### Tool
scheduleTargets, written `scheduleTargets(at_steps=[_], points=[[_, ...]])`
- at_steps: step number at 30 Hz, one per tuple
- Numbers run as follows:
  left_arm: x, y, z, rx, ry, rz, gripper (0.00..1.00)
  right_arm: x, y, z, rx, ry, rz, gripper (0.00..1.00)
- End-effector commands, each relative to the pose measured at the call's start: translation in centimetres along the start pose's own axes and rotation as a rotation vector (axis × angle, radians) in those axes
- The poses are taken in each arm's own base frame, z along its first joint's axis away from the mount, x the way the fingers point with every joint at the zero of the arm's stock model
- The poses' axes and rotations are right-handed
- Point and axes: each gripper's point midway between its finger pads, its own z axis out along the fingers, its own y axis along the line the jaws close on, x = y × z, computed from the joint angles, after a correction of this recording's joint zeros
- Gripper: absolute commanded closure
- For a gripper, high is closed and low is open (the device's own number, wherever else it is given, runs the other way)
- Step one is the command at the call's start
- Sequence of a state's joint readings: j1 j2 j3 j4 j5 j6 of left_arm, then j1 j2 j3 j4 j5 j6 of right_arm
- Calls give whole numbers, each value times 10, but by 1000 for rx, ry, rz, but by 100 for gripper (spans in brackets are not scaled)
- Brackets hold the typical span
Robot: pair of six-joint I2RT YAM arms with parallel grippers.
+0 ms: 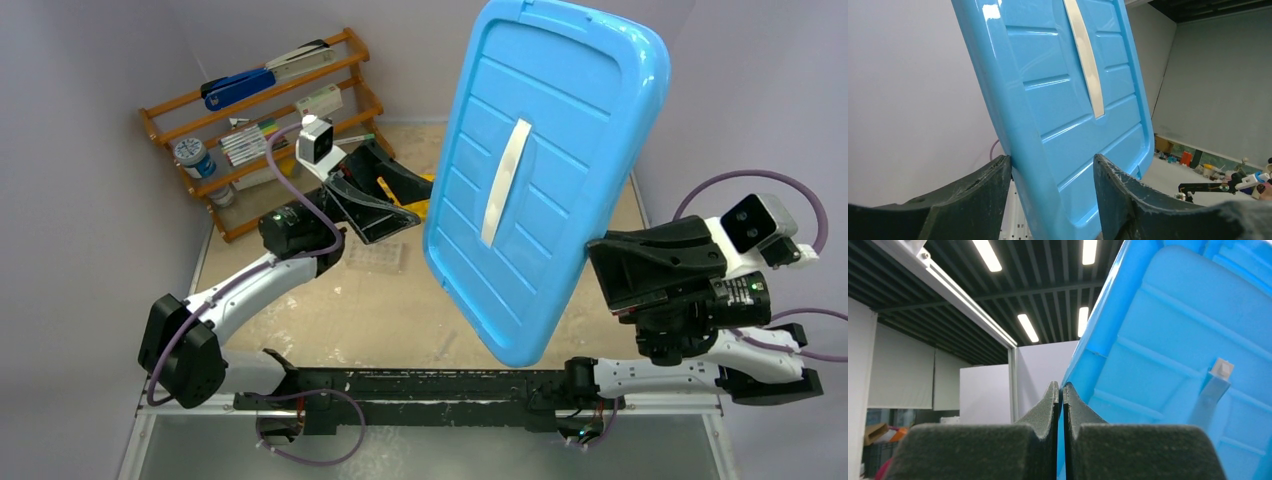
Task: Organize the chemistry lab equipment
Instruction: Pick up the storage box lid at the center of the board.
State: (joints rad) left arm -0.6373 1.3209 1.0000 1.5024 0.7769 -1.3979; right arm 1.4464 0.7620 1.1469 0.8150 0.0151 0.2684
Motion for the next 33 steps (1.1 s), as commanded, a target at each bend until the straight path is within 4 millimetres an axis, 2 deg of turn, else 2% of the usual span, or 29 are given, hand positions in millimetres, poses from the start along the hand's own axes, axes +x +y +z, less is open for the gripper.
scheduleTargets(at_steps=[1,3,5,9,12,15,25,30,33], points=[[-16,-67,12,236,-47,156,45,32,-41,-12,179,97,-109,100],[-15,-60,12,227,-46,146,54,32,-40,-12,174,98,-104,100],[-14,-52,13,214,-50,131,55,34,-37,-11,159,103,-98,100],[-12,-32,14,185,-59,98,43,43,-27,0,103,127,-74,100],[-11,-20,14,169,-68,83,34,58,-25,8,78,154,-63,100],[-10,-12,14,156,-75,80,28,67,-20,16,45,166,-55,100],[-5,7,12,126,-79,69,22,73,-11,25,-7,173,-26,100],[1,23,10,101,-72,62,20,74,-4,30,-41,175,-11,100],[5,24,11,109,-49,51,20,72,-2,31,-53,170,-7,100]])
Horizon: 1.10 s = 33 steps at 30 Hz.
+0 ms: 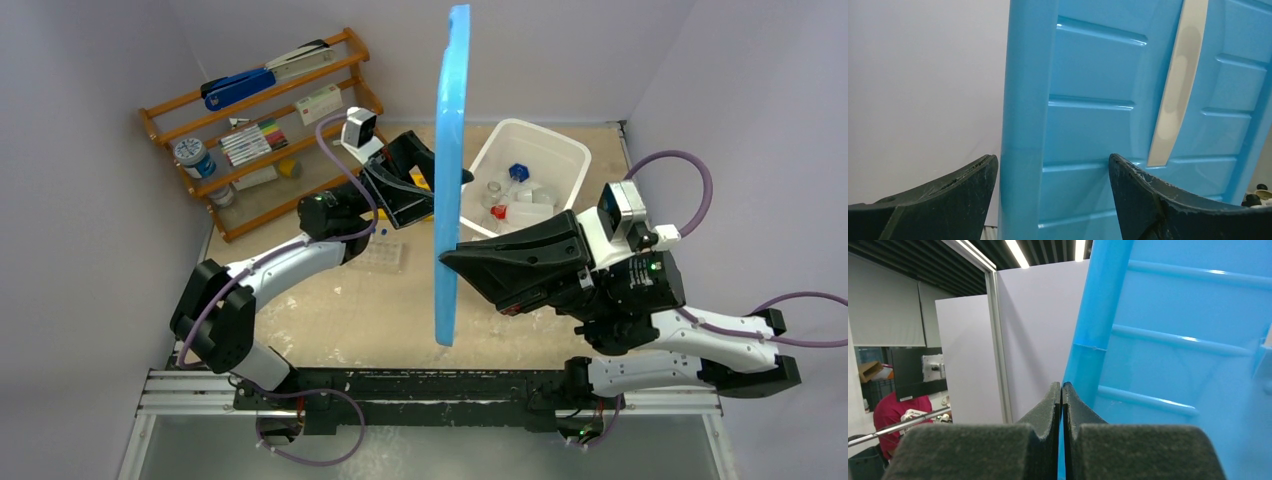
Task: Organize the chemistry lab equipment
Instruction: Pick up the storage box lid at the center of the board.
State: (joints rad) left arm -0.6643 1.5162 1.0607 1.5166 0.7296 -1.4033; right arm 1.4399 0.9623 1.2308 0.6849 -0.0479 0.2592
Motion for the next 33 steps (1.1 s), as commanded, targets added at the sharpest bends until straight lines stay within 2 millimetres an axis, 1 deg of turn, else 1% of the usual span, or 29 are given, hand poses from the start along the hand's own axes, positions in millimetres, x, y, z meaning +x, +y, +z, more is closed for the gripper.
scheduleTargets(at_steps=[1,6,10,13,15,19,22,23,26,29,33], points=[[-11,-45,7,190,-24,160,19,-35,13,5,-54,-88,-2,100],[-16,-48,4,186,-33,182,19,-37,20,4,-90,-93,1,100],[-18,-55,4,194,-35,182,19,-42,17,-3,-68,-114,5,100],[-17,-67,2,206,-33,200,24,-54,15,-14,-49,-147,-3,100],[-18,-79,2,221,-32,216,26,-62,11,-23,-17,-160,-14,100],[-20,-99,0,250,-26,247,31,-84,2,-45,54,-203,-42,100],[-20,-108,0,265,-20,254,38,-104,-3,-63,102,-249,-61,100],[-21,-110,0,267,-18,254,40,-107,-5,-68,114,-257,-65,100],[-22,-113,0,274,-17,250,47,-107,-13,-75,161,-255,-72,100],[-22,-113,2,279,-16,242,55,-96,-22,-75,201,-230,-73,100],[-18,-114,4,289,-8,226,55,-80,-35,-71,256,-182,-100,100]])
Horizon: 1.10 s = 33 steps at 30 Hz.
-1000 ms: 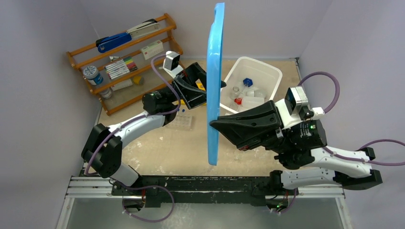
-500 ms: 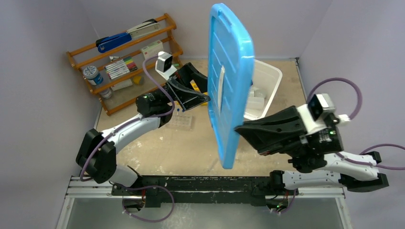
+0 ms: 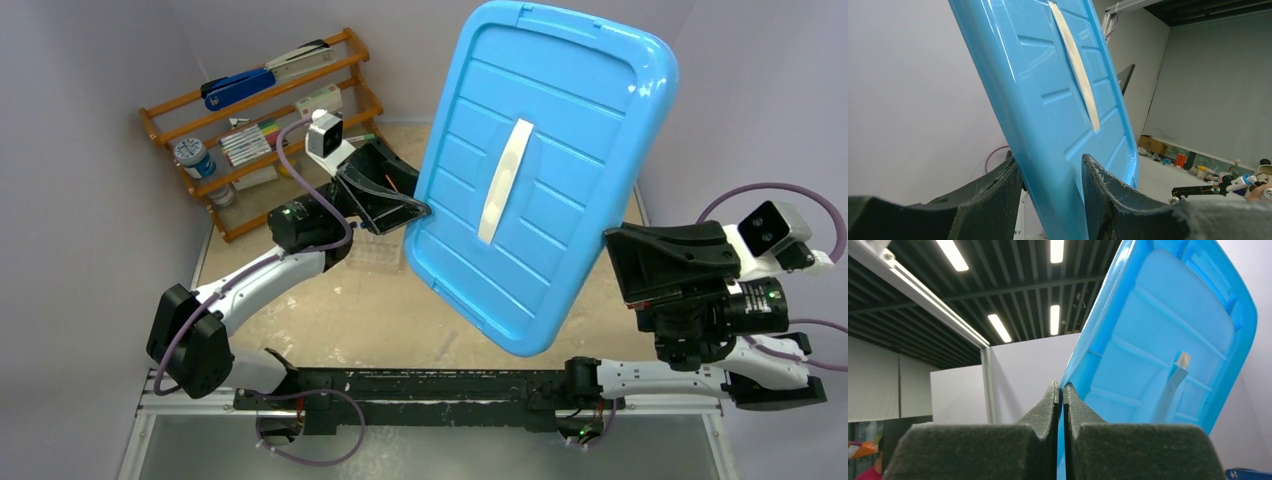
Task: Organize the chemistry lab equipment
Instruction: Pick up the storage box lid at the center of the board.
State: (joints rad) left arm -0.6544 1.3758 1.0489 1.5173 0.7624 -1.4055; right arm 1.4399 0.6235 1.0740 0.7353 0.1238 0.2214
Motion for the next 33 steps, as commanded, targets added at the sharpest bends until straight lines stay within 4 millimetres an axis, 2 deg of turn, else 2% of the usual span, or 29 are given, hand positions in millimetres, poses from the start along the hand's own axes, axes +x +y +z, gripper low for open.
scheduleTargets(at_steps=[1,3,4,6,7,9,11,12,14,16,20,22,24,28,33], points=[[-7,-55,6,198,-19,134,56,34,-31,2,135,83,-103,100],[-7,-56,6,201,-17,129,65,41,-38,3,162,107,-128,100],[-7,-57,7,204,-15,129,73,43,-42,2,182,115,-140,100],[-6,-59,7,208,-7,123,97,46,-53,-1,234,132,-173,100],[-6,-59,7,208,-2,118,100,47,-60,-4,273,140,-192,100],[-4,-54,7,203,4,106,100,49,-76,-12,356,156,-228,100],[-7,-42,5,175,-9,81,100,51,-93,-22,449,175,-268,100],[-11,-32,3,152,-25,55,100,54,-102,-29,496,189,-286,90],[-24,-10,-5,94,-68,29,100,56,-115,-42,567,204,-319,65],[-32,8,-11,54,-99,1,100,55,-126,-56,628,206,-343,48],[-35,37,-15,17,-124,-47,100,59,-140,-82,704,229,-377,38],[-33,47,-15,9,-118,-69,100,68,-145,-90,727,273,-401,37],[-30,55,-14,13,-95,-89,100,81,-151,-96,751,337,-435,42],[-21,76,-14,6,-52,-163,100,98,-162,-110,829,422,-468,69],[-20,92,-17,-5,-40,-193,100,97,-160,-126,822,409,-414,96]])
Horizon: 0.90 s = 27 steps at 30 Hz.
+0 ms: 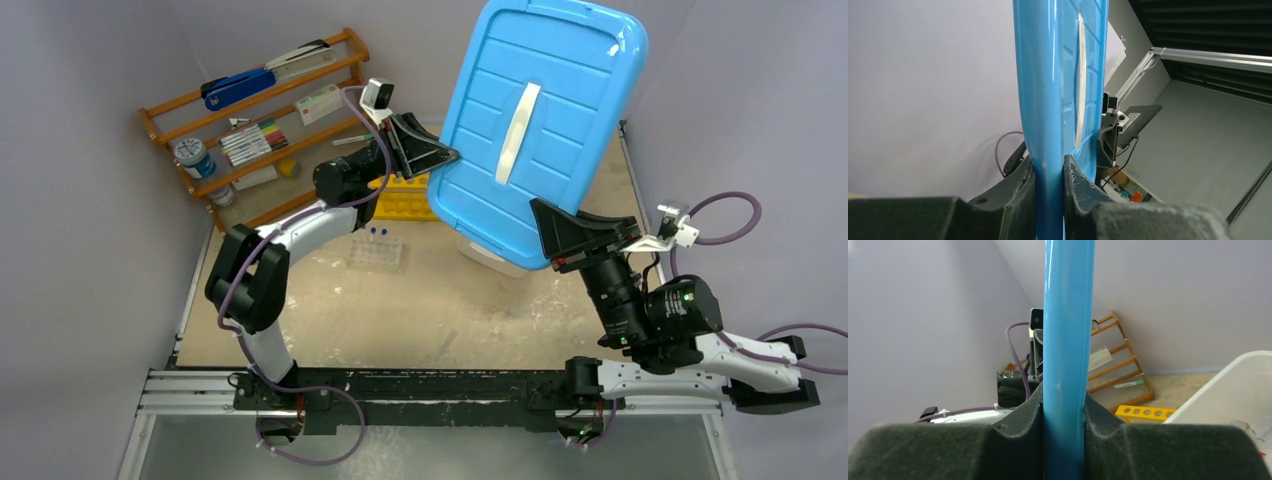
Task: Organize the chemistry lab equipment
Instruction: Pick up the storage box lid at the center of the board.
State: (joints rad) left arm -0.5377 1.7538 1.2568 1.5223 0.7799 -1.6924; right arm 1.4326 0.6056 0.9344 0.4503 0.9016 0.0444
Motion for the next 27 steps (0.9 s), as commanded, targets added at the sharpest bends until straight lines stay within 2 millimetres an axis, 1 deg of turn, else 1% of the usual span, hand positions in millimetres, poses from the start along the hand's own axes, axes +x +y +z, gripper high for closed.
scheduleTargets(at_steps=[1,3,5,6,7,8,9,10,11,13,15,17,19,20,22,23,27], points=[[-4,-45,9,190,2,133,100,35,-14,-12,11,88,-57,100],[-8,-37,7,179,3,133,100,33,-23,-18,23,77,-16,100],[-15,-24,5,165,0,118,100,32,-34,-22,63,64,4,100],[-20,-15,3,155,-5,109,100,33,-43,-24,108,62,9,93],[-24,-5,0,143,-13,95,100,36,-51,-25,150,70,-2,70],[-29,5,-2,132,-19,83,100,39,-57,-26,193,79,-16,51],[-30,15,-4,124,-19,70,100,42,-66,-27,248,83,-33,42],[-31,26,-5,114,-17,54,100,45,-75,-29,298,89,-52,37],[-31,36,-6,107,-15,41,100,48,-83,-32,351,95,-67,35],[-32,55,-10,91,-23,9,100,56,-97,-39,451,114,-74,34],[-39,73,-17,74,-56,-26,100,69,-112,-50,526,146,-57,34],[-40,92,-23,56,-72,-66,100,76,-122,-60,584,139,65,34],[-40,108,-28,43,-85,-105,100,84,-133,-68,618,150,47,34],[-39,115,-31,33,-97,-125,100,91,-132,-69,617,170,33,34],[-37,129,-37,16,-111,-158,100,109,-125,-68,600,225,28,34],[-36,134,-39,8,-112,-173,100,122,-124,-70,594,257,10,34],[-33,147,-43,4,-102,-244,100,162,-124,-79,607,352,-32,34]])
